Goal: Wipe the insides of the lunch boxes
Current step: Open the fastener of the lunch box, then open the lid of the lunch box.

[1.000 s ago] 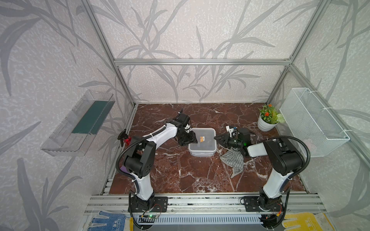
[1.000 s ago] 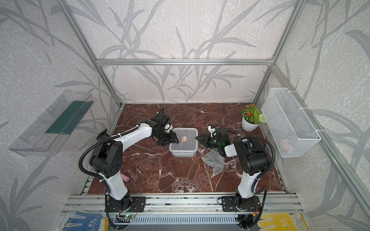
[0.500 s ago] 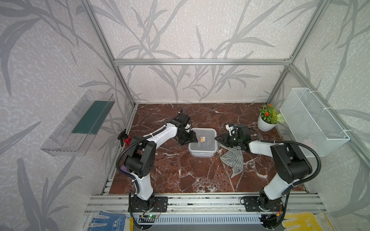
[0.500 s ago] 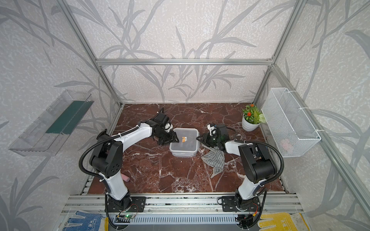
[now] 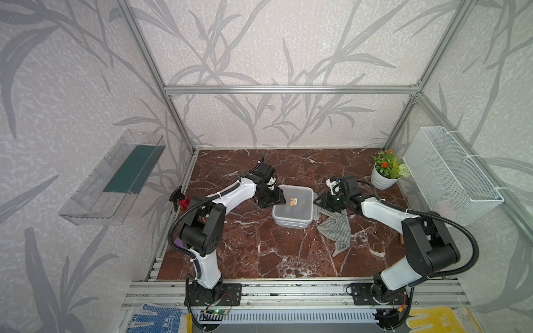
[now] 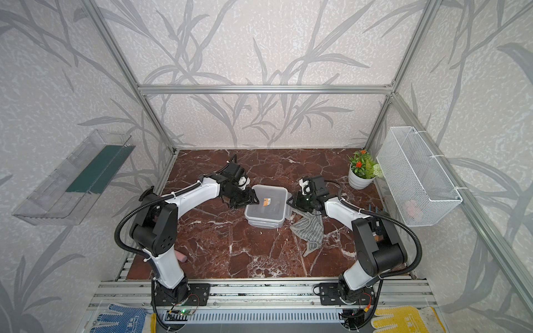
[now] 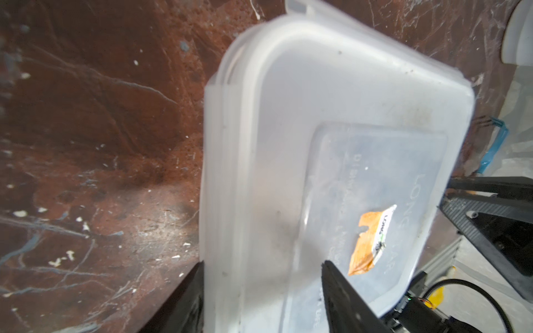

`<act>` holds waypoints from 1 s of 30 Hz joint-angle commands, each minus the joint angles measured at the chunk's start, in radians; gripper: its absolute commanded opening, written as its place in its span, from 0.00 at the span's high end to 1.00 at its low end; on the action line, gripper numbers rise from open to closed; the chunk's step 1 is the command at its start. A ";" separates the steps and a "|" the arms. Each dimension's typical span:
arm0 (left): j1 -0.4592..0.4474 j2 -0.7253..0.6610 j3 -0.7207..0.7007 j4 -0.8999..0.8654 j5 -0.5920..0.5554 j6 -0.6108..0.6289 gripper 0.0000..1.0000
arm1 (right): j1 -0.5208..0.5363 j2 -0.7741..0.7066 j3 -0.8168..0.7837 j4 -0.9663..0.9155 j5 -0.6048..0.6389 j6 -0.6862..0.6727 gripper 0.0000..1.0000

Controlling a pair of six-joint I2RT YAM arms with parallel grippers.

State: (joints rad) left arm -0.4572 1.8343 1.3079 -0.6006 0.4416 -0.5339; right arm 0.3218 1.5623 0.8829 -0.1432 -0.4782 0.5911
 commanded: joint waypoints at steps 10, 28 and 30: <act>-0.018 0.048 -0.061 -0.090 -0.107 -0.001 0.39 | 0.033 -0.043 0.116 -0.272 0.099 -0.119 1.00; 0.001 -0.083 -0.019 -0.095 -0.112 0.022 0.31 | 0.047 -0.084 0.205 -0.391 0.092 -0.172 0.25; 0.023 -0.096 -0.025 -0.071 -0.098 0.028 0.27 | 0.055 -0.067 0.209 -0.402 0.101 -0.178 0.17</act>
State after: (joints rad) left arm -0.4561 1.7782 1.3033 -0.6445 0.3672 -0.5236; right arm 0.3630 1.4746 1.0748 -0.4992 -0.3824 0.4332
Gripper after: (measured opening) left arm 0.727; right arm 0.812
